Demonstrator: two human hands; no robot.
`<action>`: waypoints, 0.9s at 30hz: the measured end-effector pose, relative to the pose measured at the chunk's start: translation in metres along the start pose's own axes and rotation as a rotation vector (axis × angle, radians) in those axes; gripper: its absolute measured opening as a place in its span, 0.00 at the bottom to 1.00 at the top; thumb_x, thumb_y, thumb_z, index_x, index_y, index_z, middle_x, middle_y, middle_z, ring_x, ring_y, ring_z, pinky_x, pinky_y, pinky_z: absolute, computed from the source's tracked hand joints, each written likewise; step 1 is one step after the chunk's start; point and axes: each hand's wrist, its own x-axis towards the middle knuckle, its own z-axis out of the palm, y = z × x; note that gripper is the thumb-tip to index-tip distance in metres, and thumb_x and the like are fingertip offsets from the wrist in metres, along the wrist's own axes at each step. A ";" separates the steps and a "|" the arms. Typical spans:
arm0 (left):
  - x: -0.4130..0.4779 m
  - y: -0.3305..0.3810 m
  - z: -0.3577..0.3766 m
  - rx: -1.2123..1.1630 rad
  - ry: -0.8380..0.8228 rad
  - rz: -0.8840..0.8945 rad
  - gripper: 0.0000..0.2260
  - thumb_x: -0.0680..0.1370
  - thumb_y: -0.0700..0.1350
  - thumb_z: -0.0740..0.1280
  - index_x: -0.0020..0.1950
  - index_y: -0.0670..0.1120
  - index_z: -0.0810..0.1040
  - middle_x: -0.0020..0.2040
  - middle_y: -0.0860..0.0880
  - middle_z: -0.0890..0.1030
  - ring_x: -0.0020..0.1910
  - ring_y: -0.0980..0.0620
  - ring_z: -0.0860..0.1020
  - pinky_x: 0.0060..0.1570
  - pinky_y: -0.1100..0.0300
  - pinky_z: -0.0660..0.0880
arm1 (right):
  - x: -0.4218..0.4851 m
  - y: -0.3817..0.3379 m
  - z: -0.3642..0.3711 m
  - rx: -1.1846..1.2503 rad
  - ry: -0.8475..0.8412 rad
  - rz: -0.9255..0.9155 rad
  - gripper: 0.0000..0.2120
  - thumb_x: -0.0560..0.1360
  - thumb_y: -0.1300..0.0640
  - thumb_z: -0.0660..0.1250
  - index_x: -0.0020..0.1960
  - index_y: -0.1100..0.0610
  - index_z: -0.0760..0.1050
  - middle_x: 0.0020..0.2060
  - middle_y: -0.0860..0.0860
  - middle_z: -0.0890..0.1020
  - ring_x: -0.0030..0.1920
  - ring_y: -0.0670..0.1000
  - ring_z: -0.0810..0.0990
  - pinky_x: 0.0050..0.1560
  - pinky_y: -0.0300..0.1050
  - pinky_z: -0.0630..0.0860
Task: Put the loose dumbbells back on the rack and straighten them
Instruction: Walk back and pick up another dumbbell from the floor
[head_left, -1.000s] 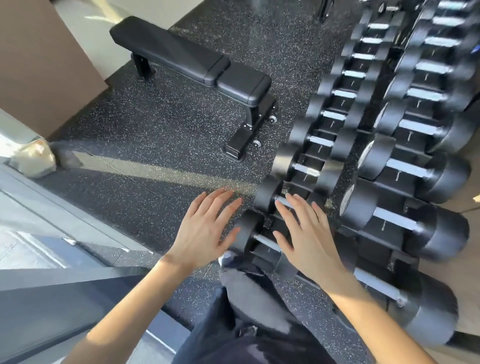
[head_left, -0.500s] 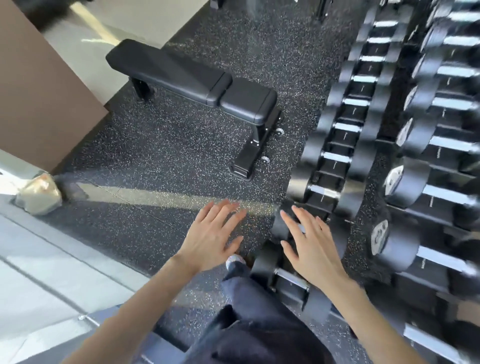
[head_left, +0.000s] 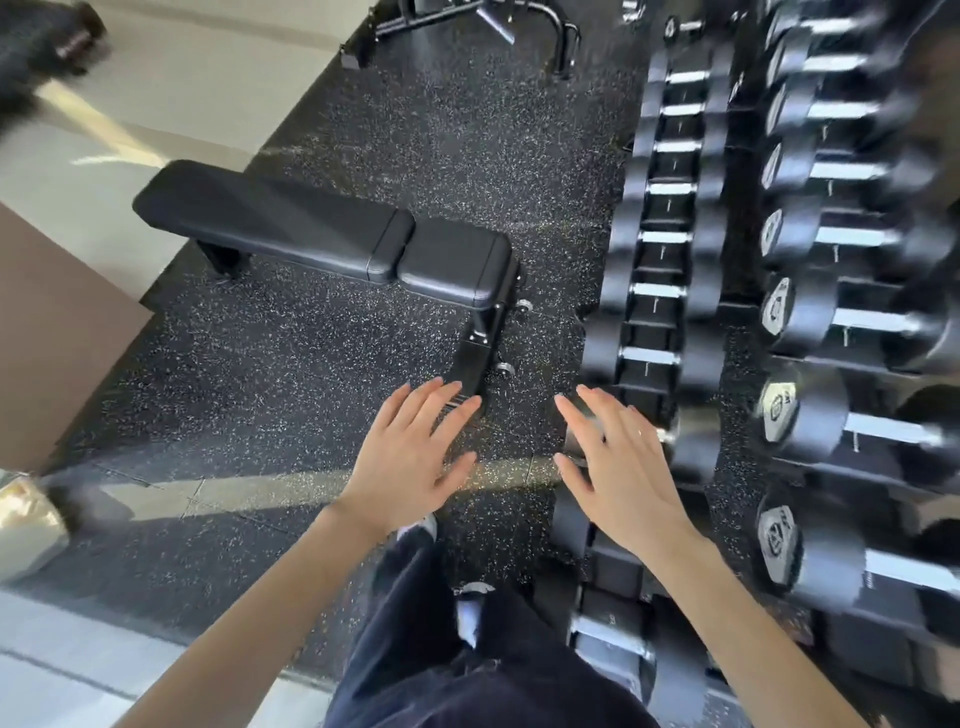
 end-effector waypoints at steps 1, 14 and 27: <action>0.008 -0.009 0.000 -0.004 -0.002 0.004 0.25 0.79 0.57 0.53 0.71 0.46 0.68 0.68 0.44 0.71 0.69 0.44 0.67 0.69 0.44 0.61 | 0.009 -0.001 0.003 0.000 -0.004 0.013 0.27 0.75 0.47 0.60 0.72 0.55 0.62 0.68 0.56 0.69 0.67 0.57 0.68 0.65 0.59 0.69; 0.132 -0.154 -0.014 -0.015 -0.069 0.155 0.25 0.78 0.58 0.52 0.72 0.47 0.66 0.69 0.44 0.70 0.69 0.44 0.67 0.69 0.43 0.61 | 0.159 -0.030 0.015 0.015 0.062 0.125 0.24 0.74 0.47 0.60 0.69 0.53 0.68 0.64 0.54 0.74 0.63 0.53 0.73 0.64 0.54 0.70; 0.251 -0.214 -0.030 -0.030 0.041 0.260 0.24 0.78 0.55 0.54 0.69 0.44 0.71 0.67 0.42 0.73 0.67 0.42 0.69 0.67 0.44 0.64 | 0.263 0.002 -0.017 0.017 0.152 0.270 0.23 0.78 0.49 0.58 0.71 0.55 0.64 0.68 0.58 0.69 0.66 0.58 0.70 0.65 0.56 0.67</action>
